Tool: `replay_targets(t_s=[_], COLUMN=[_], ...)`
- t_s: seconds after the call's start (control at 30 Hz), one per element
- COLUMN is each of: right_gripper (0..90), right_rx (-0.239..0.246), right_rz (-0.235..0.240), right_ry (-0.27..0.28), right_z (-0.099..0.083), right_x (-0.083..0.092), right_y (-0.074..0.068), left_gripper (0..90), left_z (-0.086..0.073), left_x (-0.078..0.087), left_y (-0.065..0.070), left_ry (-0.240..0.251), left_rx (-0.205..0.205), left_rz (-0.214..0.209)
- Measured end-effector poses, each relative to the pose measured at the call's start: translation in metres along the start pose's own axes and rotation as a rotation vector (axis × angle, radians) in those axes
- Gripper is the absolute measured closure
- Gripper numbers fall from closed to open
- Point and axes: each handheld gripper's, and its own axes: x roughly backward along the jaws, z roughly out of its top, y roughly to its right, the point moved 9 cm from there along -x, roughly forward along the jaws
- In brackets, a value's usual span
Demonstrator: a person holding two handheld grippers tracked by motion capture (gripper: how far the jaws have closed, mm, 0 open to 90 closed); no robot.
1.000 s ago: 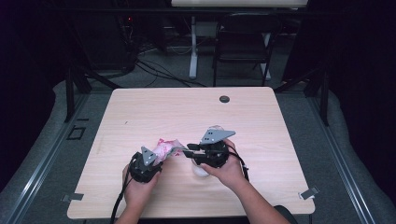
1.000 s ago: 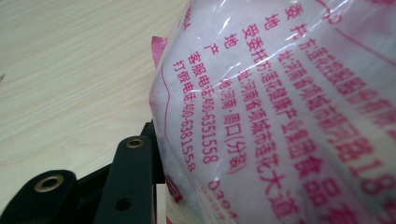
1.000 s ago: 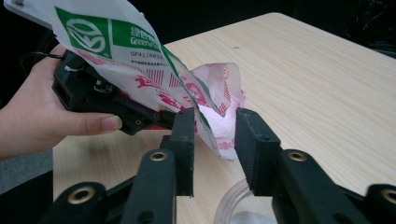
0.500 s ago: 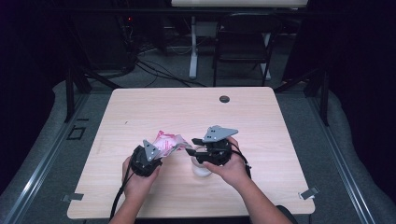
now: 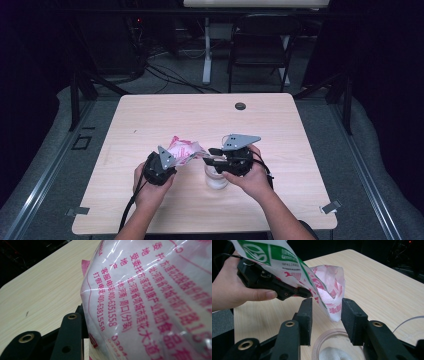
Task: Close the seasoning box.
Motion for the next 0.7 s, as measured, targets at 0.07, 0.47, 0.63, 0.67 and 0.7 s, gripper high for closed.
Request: replay_targets(t_s=[0.07,0.47,0.63,0.67,0.7], right_gripper=[62.1,58.0,57.4,57.3,57.1], right_rx=[0.009,0.028,0.038,0.04,0.041], right_rz=[0.001,-0.021,-0.017,-0.016,-0.016], right_ry=[0.0,0.029,0.029,0.028,0.026], right_z=[0.001,0.006,0.007,0.007,0.007], right_x=[0.001,0.007,0.008,0.008,0.008], right_y=[-0.001,0.001,0.0,-0.001,-0.001], left_gripper=[59.4,59.5,59.5,59.5,59.5], left_z=[0.002,0.01,0.012,0.012,0.012], left_x=[0.0,0.001,0.002,0.002,0.001], left_y=[0.0,0.002,0.002,0.002,0.002], left_ry=[-0.001,-0.008,-0.011,-0.012,-0.012], left_rx=[-0.013,-0.13,-0.16,-0.163,-0.163], left_rz=[0.001,0.044,0.052,0.054,0.054])
